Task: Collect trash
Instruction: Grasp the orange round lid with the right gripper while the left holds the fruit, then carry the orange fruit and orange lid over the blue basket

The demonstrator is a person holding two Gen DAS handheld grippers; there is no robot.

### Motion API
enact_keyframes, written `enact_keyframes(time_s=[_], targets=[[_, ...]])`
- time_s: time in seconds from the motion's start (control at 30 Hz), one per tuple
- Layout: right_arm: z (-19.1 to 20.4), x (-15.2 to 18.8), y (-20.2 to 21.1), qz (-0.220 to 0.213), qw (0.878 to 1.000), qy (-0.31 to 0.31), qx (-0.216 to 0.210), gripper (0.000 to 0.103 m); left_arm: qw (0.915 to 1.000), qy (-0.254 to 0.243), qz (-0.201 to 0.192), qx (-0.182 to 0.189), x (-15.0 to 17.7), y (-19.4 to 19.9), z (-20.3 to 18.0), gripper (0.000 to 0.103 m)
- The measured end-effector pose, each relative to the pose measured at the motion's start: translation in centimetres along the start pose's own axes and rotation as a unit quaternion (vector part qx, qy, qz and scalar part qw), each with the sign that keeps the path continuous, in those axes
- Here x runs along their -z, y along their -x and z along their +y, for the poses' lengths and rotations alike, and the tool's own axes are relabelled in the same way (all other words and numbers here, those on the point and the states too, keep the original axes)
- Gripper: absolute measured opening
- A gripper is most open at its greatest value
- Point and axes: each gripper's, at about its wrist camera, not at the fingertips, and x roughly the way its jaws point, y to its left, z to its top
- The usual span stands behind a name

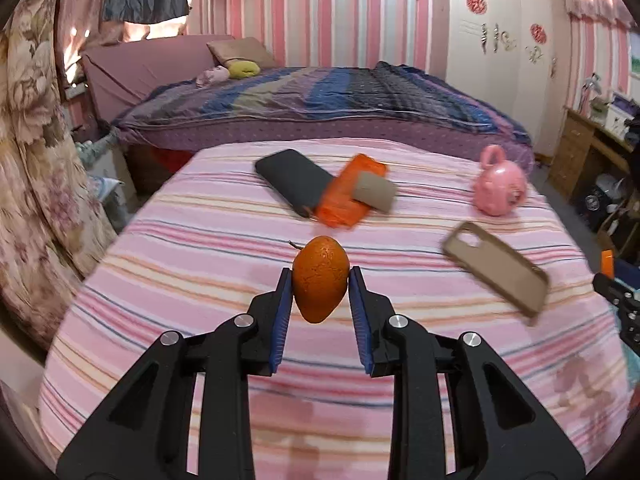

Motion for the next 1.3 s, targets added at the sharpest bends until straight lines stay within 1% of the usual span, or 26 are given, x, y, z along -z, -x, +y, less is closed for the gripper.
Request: enact_keyframes(time_s=[0.1,0.2,0.27,0.37,0.4,0.43,0.47,0.57,0.63,0.67,0.7,0.73,0.8,0.83,0.9,0.93,0.97,1.0,1.03,1.1,1.13,1.2,1.3], targets=[[-1.2,0.8,0.2,-0.003,1.000,-0.007,0.005,0.041,0.9999,-0.007,-0.008,0.004,0.9,1.0,-1.4,0.027],[-3.3,1.9,0.6,-0.005,1.000,-0.019,0.012,0.041,0.9998,-0.010,-0.010,0.011,1.9,1.4,-2.9,0.027],[-4.1,2.2,0.9,-0.004,1.000,-0.029,0.008,0.041,0.9998,-0.012,-0.008,0.011,2.4,1.6,-4.0,0.027],[-5.5,2.7,1.5,-0.010,0.999,-0.035,0.012,0.041,0.9998,-0.008,-0.012,0.017,2.8,2.1,-5.2,0.027],[-5.5,2.8,1.5,-0.010,0.999,-0.036,0.013,0.041,0.9997,-0.006,-0.014,0.021,2.9,2.4,-5.7,0.027],[-6.6,3.0,2.0,-0.014,0.999,-0.040,0.017,0.041,0.9996,-0.005,-0.014,0.024,3.0,2.5,-6.2,0.027],[-6.5,3.3,1.8,-0.015,0.999,-0.041,0.018,0.041,0.9995,-0.007,-0.014,0.026,3.1,2.6,-6.8,0.027],[-7.8,3.6,2.4,-0.020,0.998,-0.047,0.027,0.041,0.9992,-0.019,-0.016,0.030,3.0,2.9,-8.8,0.027],[-9.4,3.9,3.2,-0.026,0.997,-0.057,0.036,0.041,0.9987,-0.028,-0.022,0.035,2.8,3.4,-10.4,0.027],[-9.4,3.9,3.2,-0.027,0.997,-0.058,0.037,0.041,0.9984,-0.033,-0.026,0.039,2.7,3.6,-11.3,0.027],[-10.6,4.2,3.6,-0.030,0.996,-0.066,0.043,0.041,0.9981,-0.035,-0.028,0.041,2.6,3.8,-11.9,0.027],[-10.6,4.2,3.7,-0.030,0.996,-0.067,0.043,0.041,0.9977,-0.039,-0.031,0.045,2.5,3.9,-12.6,0.027],[-12.5,4.7,4.1,-0.031,0.995,-0.081,0.057,0.041,0.9969,-0.045,-0.033,0.055,2.5,4.0,-14.1,0.027],[-12.6,4.7,4.2,-0.031,0.994,-0.082,0.059,0.041,0.9965,-0.047,-0.032,0.061,2.5,4.0,-14.9,0.027],[-14.1,5.1,4.4,-0.029,0.993,-0.094,0.070,0.041,0.9956,-0.049,-0.027,0.075,2.6,3.9,-16.3,0.027],[-15.9,5.7,4.5,-0.025,0.990,-0.108,0.082,0.041,0.9951,-0.051,-0.025,0.081,2.7,3.8,-17.1,0.027],[-16.2,5.7,4.5,-0.024,0.990,-0.110,0.085,0.041,0.9946,-0.052,-0.023,0.086,2.7,3.7,-17.8,0.027],[-17.4,6.2,4.6,-0.020,0.988,-0.117,0.097,0.041,0.9941,-0.054,-0.021,0.092,2.9,3.5,-18.7,0.027],[-17.6,6.1,4.6,-0.020,0.988,-0.118,0.099,0.041,0.9935,-0.055,-0.019,0.098,3.0,3.4,-19.4,0.027],[-19.2,6.5,4.9,-0.015,0.985,-0.126,0.116,0.041,0.9922,-0.058,-0.014,0.110,3.2,3.0,-21.0,0.027],[-20.6,7.3,5.2,-0.011,0.982,-0.139,0.126,0.041,0.9915,-0.061,-0.011,0.115,3.3,2.8,-21.8,0.027],[-21.5,7.6,5.3,-0.008,0.980,-0.146,0.134,0.041,0.9900,-0.067,-0.005,0.124,3.4,2.4,-23.5,0.027],[-23.5,8.9,5.6,0.005,0.975,-0.154,0.159,0.041,0.9868,-0.076,-0.004,0.143,3.6,2.1,-25.8,0.028]])
